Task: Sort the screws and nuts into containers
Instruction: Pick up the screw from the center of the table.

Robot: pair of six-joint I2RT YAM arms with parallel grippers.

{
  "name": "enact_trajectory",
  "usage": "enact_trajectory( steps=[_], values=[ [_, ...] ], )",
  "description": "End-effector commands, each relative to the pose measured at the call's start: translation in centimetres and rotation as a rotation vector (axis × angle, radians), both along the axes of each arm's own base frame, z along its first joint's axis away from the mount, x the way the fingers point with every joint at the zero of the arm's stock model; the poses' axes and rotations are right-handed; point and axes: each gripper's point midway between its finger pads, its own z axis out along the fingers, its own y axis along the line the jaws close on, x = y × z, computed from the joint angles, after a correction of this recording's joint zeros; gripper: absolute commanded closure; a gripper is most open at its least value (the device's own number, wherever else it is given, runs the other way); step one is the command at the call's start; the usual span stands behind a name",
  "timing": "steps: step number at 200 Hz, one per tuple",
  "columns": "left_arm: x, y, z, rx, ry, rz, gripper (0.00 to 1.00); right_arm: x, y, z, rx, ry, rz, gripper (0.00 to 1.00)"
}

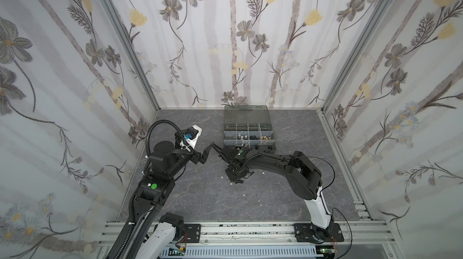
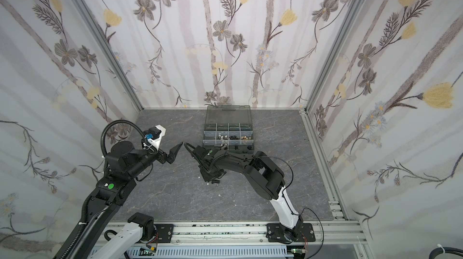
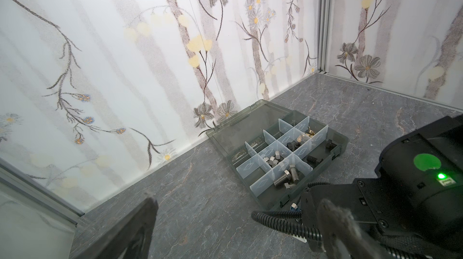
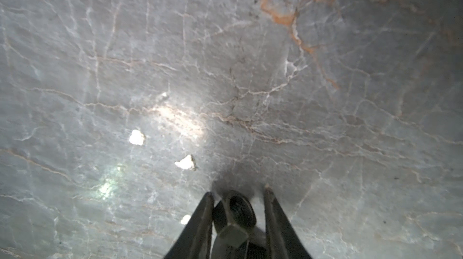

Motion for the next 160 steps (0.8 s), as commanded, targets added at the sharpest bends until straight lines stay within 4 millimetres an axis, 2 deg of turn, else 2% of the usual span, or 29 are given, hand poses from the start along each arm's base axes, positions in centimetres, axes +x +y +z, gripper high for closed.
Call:
enact_trajectory(
  steps=[1,46,90,130,159,160],
  values=[
    [0.0,-0.1,0.9,-0.011,-0.038,-0.006,0.00,0.1,-0.2,-0.5,-0.016,-0.005,0.005,0.71],
    [0.1,-0.1,0.8,-0.009,-0.035,-0.004,0.00,0.0,-0.7,-0.9,-0.028,0.002,0.008,0.86],
    [0.1,-0.1,0.7,-0.009,-0.033,-0.003,0.00,1.1,-1.8,0.0,-0.024,-0.015,-0.017,0.91],
    [0.1,-0.1,0.7,-0.008,-0.031,-0.004,0.00,4.0,-3.3,2.6,-0.003,-0.070,-0.060,0.92],
    [0.1,-0.1,0.7,-0.008,-0.030,-0.005,0.00,7.5,-4.8,5.1,-0.015,-0.143,-0.077,0.92],
    [0.1,-0.1,0.7,-0.008,-0.030,-0.006,0.00,8.1,-5.3,5.2,-0.017,-0.146,-0.090,0.92]
  ],
)
